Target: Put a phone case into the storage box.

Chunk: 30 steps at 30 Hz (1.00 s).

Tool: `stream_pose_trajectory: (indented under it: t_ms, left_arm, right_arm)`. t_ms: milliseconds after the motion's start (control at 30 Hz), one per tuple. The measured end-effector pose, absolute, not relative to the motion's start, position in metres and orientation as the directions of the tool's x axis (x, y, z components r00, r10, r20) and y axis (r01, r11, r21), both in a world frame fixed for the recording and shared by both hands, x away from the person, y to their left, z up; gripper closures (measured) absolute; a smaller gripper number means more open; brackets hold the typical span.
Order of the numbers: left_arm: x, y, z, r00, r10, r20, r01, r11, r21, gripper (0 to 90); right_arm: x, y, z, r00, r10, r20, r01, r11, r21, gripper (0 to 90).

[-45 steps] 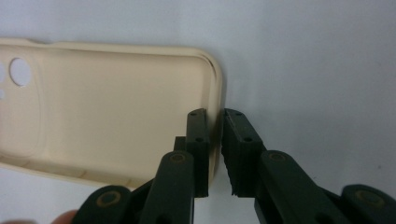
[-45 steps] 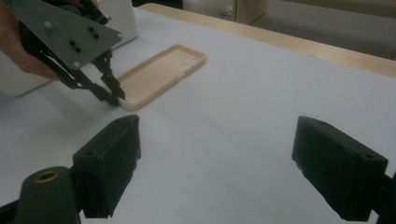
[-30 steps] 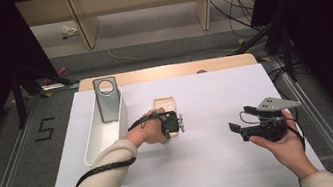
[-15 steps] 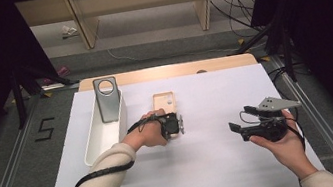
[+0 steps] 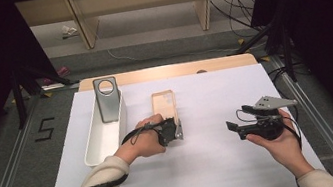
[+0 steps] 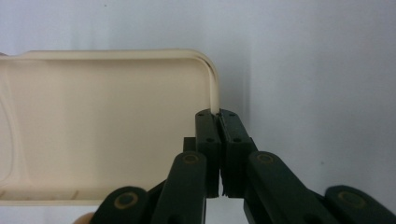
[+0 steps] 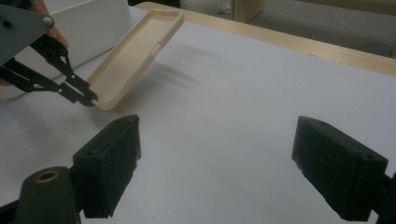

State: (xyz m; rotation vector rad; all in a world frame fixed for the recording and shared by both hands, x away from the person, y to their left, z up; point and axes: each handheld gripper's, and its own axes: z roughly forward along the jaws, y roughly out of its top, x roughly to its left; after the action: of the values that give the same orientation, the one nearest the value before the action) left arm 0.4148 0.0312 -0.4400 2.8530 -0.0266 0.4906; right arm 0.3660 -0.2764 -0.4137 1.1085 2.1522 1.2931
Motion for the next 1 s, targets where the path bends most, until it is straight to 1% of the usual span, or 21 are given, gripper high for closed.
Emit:
stream_pose_trajectory:
  t_ms: [100,233,267,333,633,767,1000]
  left_arm:
    - [0.408,0.032,-0.441,0.937,0.007,0.348,-0.083,-0.967,0.24,87.6]
    - [0.398,0.032,-0.443,0.937,0.011,0.349,-0.083,-0.964,0.254,87.6]
    - [0.397,0.032,-0.443,0.932,-0.005,0.361,-0.103,-0.963,0.251,87.6]
    - [0.393,0.032,-0.442,0.929,-0.01,0.369,-0.112,-0.96,0.258,87.7]
    - [0.377,0.03,-0.435,0.921,-0.004,0.391,-0.129,-0.947,0.293,87.6]
    - [0.371,0.029,-0.432,0.915,-0.021,0.404,-0.152,-0.943,0.295,87.7]
    - [0.366,0.027,-0.431,0.914,-0.035,0.403,-0.165,-0.942,0.291,87.6]
  right_arm:
    - [0.369,-0.272,-0.414,-0.61,0.79,0.063,0.426,0.26,0.866,16.3]
    - [0.374,-0.265,-0.414,-0.617,0.783,0.076,0.436,0.26,0.862,16.5]
    - [0.375,-0.262,-0.415,-0.62,0.781,0.078,0.436,0.26,0.861,16.6]
    - [0.378,-0.259,-0.415,-0.622,0.779,0.079,0.439,0.263,0.859,16.6]
    - [0.399,-0.235,-0.418,-0.636,0.763,0.114,0.46,0.256,0.85,17.5]
    - [0.407,-0.222,-0.42,-0.649,0.751,0.124,0.465,0.262,0.845,18.5]
    - [0.416,-0.202,-0.42,-0.668,0.73,0.145,0.472,0.265,0.841,19.5]
